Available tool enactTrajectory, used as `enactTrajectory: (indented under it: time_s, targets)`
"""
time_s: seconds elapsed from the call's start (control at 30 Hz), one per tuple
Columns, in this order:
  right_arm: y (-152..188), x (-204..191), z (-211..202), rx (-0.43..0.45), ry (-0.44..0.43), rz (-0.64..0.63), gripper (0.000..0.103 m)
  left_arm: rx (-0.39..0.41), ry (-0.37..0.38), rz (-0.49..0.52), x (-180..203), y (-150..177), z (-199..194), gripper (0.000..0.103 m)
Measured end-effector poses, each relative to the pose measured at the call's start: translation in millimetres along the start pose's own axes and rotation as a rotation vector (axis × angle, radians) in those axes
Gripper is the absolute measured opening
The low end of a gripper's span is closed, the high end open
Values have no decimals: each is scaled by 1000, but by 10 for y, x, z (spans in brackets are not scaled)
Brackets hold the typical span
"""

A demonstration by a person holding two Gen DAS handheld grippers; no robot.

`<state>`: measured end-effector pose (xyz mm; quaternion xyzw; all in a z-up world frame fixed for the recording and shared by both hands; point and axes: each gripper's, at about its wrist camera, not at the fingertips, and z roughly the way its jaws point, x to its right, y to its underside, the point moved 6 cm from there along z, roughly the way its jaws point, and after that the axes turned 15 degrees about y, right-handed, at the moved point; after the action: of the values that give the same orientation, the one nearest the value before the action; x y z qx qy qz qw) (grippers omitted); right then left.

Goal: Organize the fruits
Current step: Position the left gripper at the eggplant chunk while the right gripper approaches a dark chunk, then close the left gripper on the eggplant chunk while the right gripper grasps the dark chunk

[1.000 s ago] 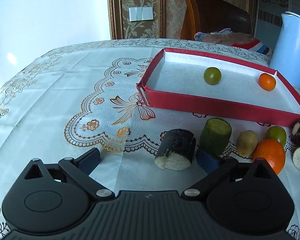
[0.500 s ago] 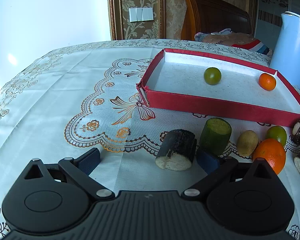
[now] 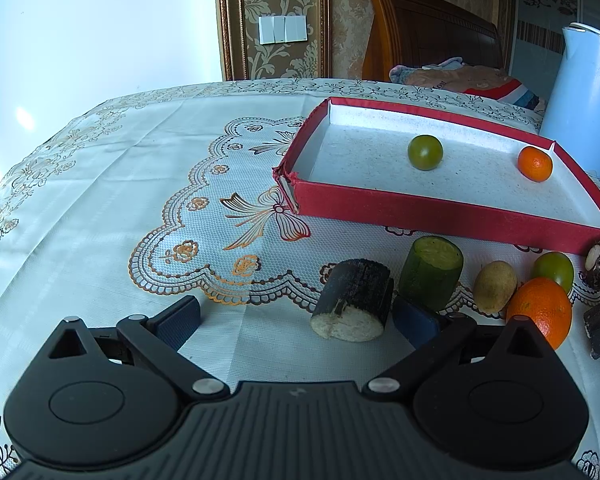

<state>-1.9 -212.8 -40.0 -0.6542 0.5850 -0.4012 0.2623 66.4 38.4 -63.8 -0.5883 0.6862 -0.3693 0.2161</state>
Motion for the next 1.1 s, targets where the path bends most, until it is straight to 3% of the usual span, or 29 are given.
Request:
enactTrajectory:
  time_s: [0.8, 1.03, 1.1]
  targets:
    - [-1, 10, -5, 6, -1, 3, 91, 1, 1, 2, 0, -2, 1, 103]
    - [4, -55, -10, -14, -56, 6, 90, 3, 4, 2, 0, -11, 6, 103]
    - [-3, -79, 22, -30, -61, 7, 86, 3, 4, 3, -2, -11, 6, 103]
